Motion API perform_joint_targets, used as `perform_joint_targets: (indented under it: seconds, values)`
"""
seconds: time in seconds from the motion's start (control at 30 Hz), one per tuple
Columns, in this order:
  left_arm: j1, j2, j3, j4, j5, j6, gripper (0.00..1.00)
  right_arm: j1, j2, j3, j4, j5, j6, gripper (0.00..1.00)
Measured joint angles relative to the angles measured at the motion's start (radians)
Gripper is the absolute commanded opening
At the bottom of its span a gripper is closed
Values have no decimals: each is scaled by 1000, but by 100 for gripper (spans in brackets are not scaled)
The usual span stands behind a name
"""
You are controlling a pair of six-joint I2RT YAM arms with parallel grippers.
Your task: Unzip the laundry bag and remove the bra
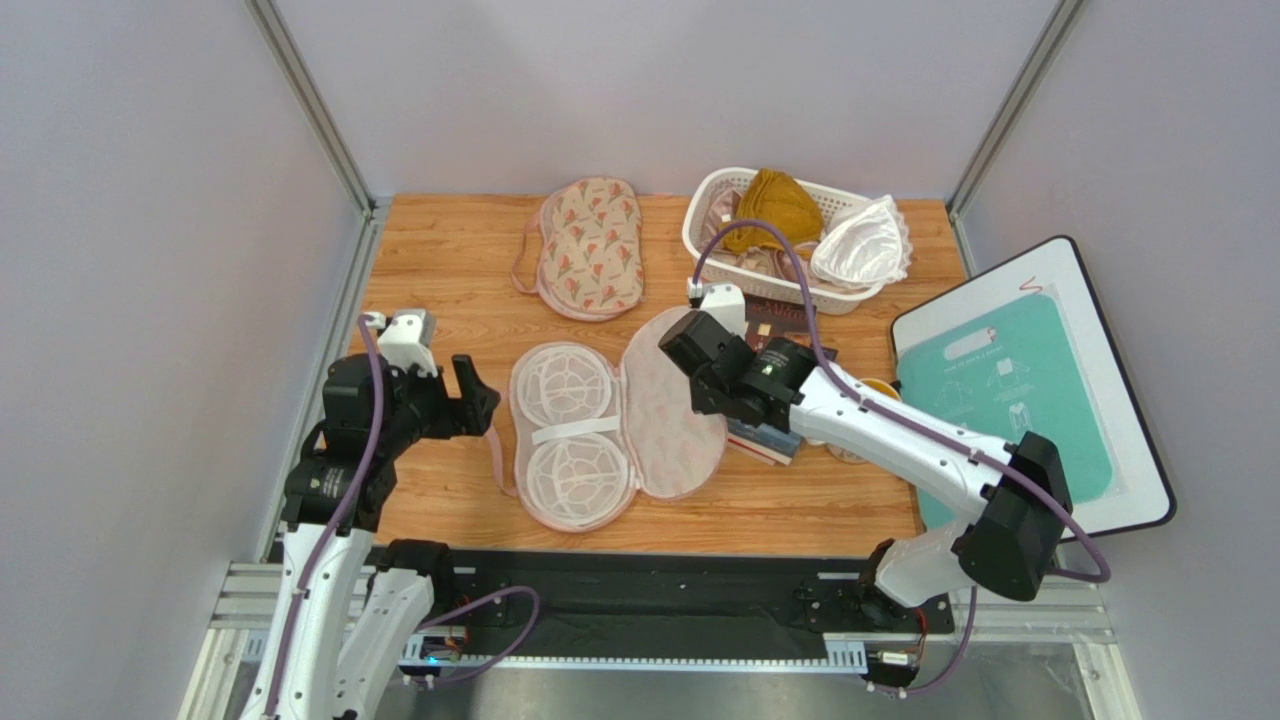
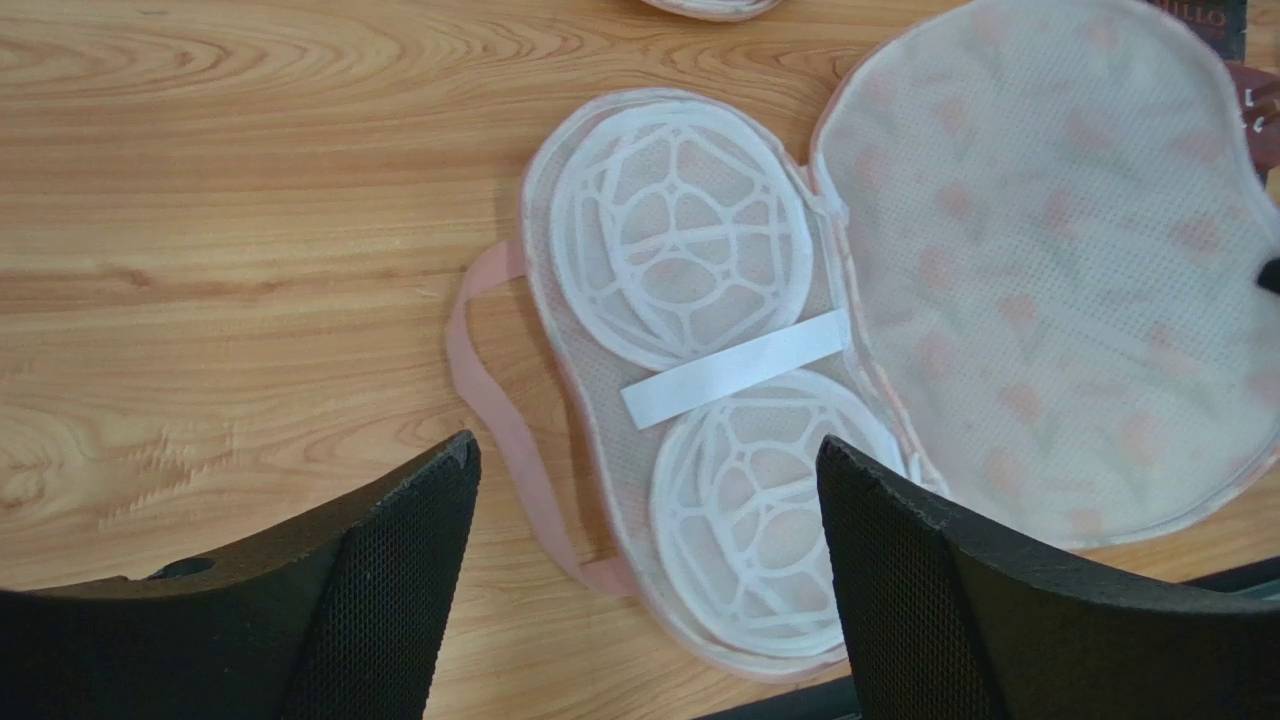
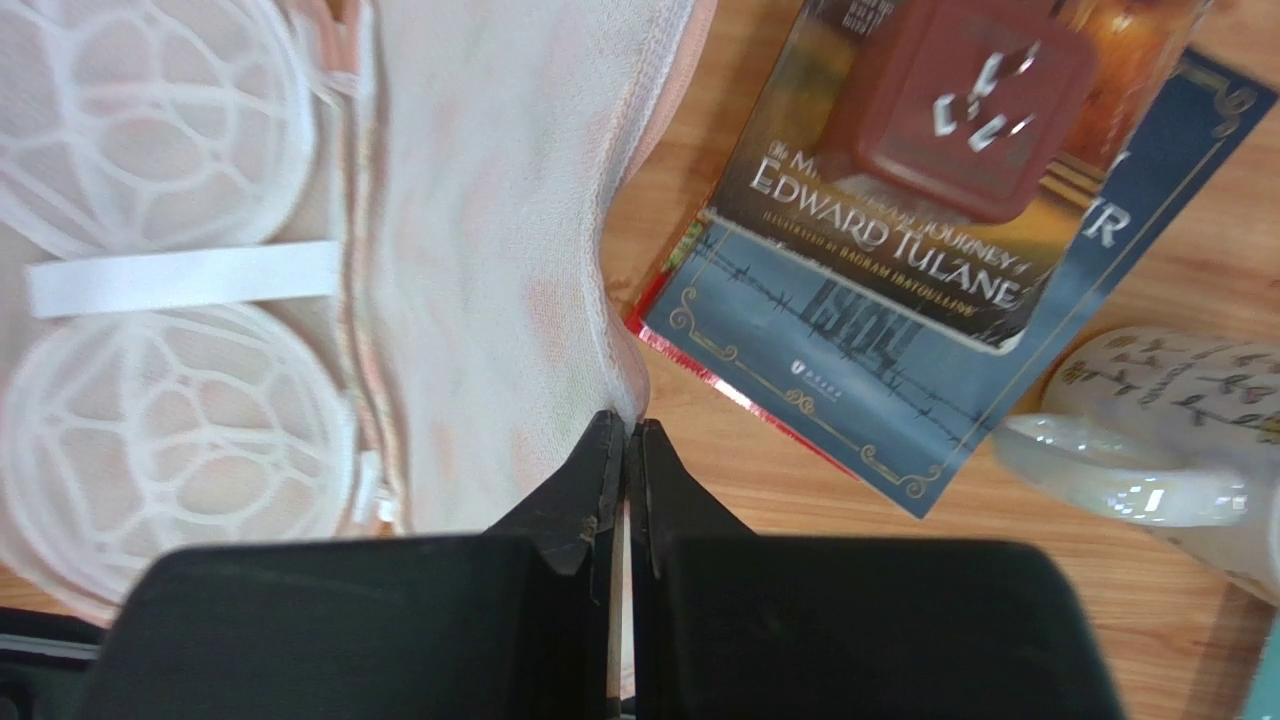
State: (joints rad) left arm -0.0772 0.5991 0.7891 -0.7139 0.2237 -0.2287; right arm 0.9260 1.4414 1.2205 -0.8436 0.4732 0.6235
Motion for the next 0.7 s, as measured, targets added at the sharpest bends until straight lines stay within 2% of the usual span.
perform_joint_targets:
  seconds: [0.47,0.7]
  values:
    - [0,-4,0,0,7,0,89,-3,30,270,-134,65,-114,0]
    - [0,-4,0,0,7,0,89,61,114,294,-119,39,-116,0]
